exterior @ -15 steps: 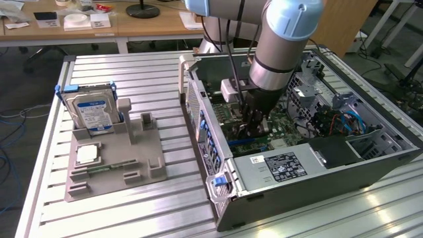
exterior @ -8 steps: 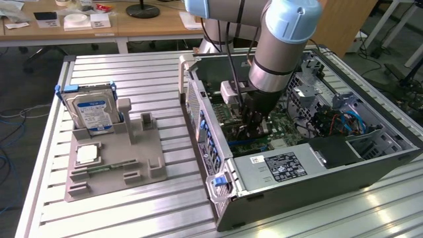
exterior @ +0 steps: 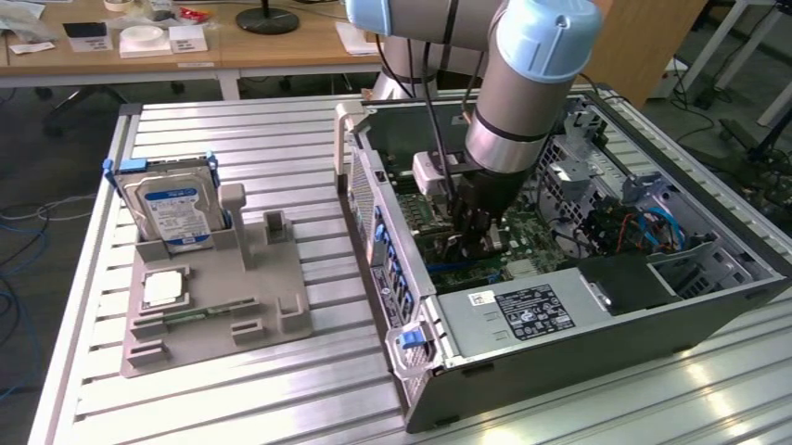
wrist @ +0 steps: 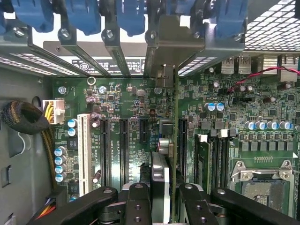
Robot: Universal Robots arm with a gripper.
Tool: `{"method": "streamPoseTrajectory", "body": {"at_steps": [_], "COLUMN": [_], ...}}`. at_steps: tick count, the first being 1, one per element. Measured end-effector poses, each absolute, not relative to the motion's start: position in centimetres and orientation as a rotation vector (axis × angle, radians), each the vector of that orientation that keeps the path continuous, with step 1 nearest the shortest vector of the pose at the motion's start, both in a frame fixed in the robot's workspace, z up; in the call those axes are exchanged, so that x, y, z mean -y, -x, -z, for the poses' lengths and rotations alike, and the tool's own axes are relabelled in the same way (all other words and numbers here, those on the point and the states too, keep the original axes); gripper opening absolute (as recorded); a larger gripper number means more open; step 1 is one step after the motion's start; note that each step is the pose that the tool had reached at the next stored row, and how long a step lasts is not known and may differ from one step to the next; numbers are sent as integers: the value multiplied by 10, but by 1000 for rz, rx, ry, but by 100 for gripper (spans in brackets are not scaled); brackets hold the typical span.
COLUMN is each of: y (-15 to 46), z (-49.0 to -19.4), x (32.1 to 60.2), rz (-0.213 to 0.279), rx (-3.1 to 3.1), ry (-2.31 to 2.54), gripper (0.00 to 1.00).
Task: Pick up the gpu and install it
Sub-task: 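Insert the gpu into the slot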
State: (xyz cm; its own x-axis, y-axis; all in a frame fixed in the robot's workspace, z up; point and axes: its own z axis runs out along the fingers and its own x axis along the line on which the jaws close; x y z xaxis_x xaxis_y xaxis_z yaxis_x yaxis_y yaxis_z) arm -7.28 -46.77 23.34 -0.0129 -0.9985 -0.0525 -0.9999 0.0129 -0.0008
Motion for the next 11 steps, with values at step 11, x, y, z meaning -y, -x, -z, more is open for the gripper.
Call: {"method": "streamPoseTrajectory", "body": {"at_steps": [11], "y": [74], "z": [-231], "x": [467], "rz": [-56], "rx": [-2209], "ry": [2180], "gripper": [28]}}
